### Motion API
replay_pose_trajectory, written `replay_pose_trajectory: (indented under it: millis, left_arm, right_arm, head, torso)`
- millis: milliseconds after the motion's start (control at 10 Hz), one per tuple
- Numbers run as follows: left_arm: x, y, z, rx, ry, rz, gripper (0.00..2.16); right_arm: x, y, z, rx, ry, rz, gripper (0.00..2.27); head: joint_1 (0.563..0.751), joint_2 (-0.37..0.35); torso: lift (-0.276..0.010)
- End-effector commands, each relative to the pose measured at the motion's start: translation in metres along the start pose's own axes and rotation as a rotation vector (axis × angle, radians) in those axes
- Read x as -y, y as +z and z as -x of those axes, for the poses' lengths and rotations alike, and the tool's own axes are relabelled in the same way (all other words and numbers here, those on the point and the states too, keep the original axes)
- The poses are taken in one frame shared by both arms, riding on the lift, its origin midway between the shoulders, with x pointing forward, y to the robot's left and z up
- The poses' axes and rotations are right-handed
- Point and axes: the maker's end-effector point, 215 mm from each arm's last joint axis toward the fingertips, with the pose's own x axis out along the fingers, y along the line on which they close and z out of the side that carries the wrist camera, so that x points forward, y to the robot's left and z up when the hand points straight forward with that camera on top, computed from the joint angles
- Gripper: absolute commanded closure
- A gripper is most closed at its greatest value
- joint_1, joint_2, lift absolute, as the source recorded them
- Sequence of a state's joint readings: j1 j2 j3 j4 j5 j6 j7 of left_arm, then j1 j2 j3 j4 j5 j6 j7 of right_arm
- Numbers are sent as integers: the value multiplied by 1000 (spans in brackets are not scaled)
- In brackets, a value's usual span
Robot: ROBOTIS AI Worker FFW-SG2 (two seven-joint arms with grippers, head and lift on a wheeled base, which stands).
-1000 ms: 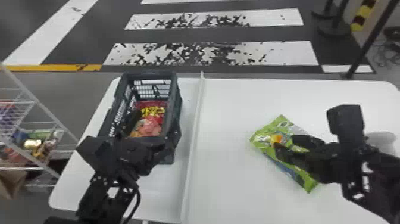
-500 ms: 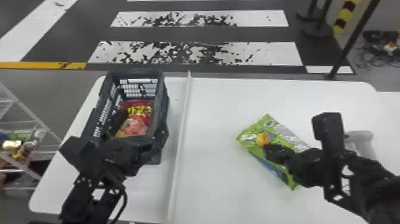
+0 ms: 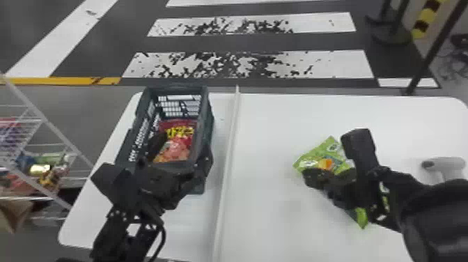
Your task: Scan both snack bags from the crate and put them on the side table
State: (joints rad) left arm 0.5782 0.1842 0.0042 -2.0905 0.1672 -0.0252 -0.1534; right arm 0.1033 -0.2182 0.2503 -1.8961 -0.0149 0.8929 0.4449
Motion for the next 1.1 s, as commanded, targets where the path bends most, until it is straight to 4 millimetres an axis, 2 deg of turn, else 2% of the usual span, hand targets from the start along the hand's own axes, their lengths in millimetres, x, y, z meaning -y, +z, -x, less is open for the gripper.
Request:
replay_pose_trajectory:
  millis: [0, 600, 1000]
  left_arm:
    - [0, 0, 1, -1, 0, 0, 80]
    - [-2, 0, 0, 1, 3, -2, 80]
    - [-3, 0, -1, 1, 5, -3, 80]
  right_arm:
    - [6, 3, -14, -12, -6, 4, 2253]
    - [43, 8, -39, -27, -106, 37, 2253]
    - [58, 7, -37, -36, -136, 50, 2253]
  head:
    - [695, 143]
    - [695, 128]
    - [695, 114]
  torso:
    - [-87]
    - [-87]
    - [-87]
